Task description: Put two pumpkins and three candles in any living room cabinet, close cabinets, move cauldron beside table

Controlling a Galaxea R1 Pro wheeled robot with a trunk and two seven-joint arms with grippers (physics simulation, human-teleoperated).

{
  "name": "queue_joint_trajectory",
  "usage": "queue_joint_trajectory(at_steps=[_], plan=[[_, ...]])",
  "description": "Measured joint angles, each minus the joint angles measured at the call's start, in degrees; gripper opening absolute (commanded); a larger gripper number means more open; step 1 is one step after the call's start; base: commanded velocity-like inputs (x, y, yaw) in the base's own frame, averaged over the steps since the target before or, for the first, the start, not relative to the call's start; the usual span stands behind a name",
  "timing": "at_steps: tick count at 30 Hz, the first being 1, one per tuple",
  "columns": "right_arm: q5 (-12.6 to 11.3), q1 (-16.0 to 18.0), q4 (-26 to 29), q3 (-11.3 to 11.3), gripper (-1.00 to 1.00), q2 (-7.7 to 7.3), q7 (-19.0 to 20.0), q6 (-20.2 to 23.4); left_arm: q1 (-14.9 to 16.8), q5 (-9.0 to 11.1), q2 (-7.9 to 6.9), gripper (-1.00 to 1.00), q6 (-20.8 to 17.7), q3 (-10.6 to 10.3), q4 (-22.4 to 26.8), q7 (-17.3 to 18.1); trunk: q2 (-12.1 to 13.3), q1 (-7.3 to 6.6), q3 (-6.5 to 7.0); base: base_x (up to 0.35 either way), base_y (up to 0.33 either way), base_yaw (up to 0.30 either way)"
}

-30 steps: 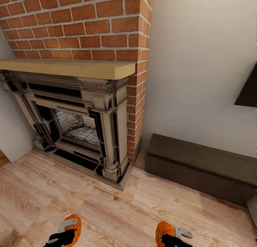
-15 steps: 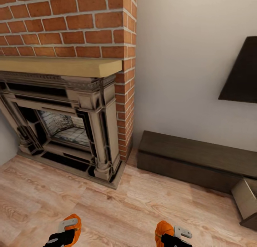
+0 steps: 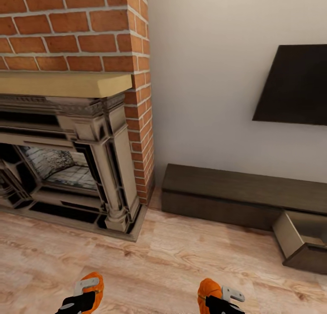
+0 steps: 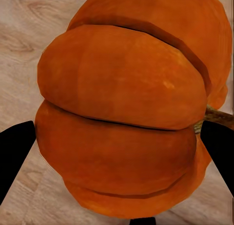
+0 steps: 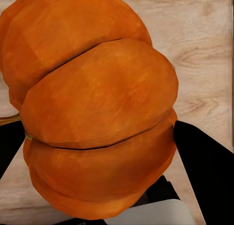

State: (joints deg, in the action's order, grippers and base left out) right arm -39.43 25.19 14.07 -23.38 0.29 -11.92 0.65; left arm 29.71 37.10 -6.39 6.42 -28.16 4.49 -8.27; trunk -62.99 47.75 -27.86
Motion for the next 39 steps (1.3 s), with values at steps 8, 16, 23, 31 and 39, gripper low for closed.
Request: queue_joint_trajectory(at_steps=[8, 16, 23, 31, 39], plan=[[0.0, 0.0, 0.0, -0.1, -1.00, 0.05, 0.0, 0.0, 0.0, 0.0, 0.00, -1.00, 0.0, 0.0, 0.0, 0.0, 0.0, 0.00, -0.30, 0.000, 0.000, -0.256], [0.0, 0.0, 0.0, 0.0, -1.00, 0.08, 0.0, 0.0, 0.0, 0.0, 0.00, -1.00, 0.0, -0.1, 0.0, 0.0, 0.0, 0.00, -0.60, 0.000, 0.000, -0.256], [0.0, 0.0, -0.1, 0.0, -1.00, 0.01, 0.0, 0.0, 0.0, 0.0, 0.00, -1.00, 0.0, 0.0, 0.0, 0.0, 0.0, 0.00, -0.86, 0.000, 0.000, -0.256], [0.0, 0.0, -0.1, 0.0, -1.00, 0.07, 0.0, 0.0, -0.1, 0.0, 0.00, -1.00, 0.0, 0.0, 0.0, 0.0, 0.0, 0.00, -1.16, 0.000, 0.000, -0.256], [0.1, 0.0, -0.1, 0.0, -1.00, 0.04, -0.1, 0.0, -0.2, 0.0, 0.00, -1.00, 0.0, 0.0, 0.0, 0.0, 0.0, 0.00, -1.46, 0.000, 0.000, -0.256]])
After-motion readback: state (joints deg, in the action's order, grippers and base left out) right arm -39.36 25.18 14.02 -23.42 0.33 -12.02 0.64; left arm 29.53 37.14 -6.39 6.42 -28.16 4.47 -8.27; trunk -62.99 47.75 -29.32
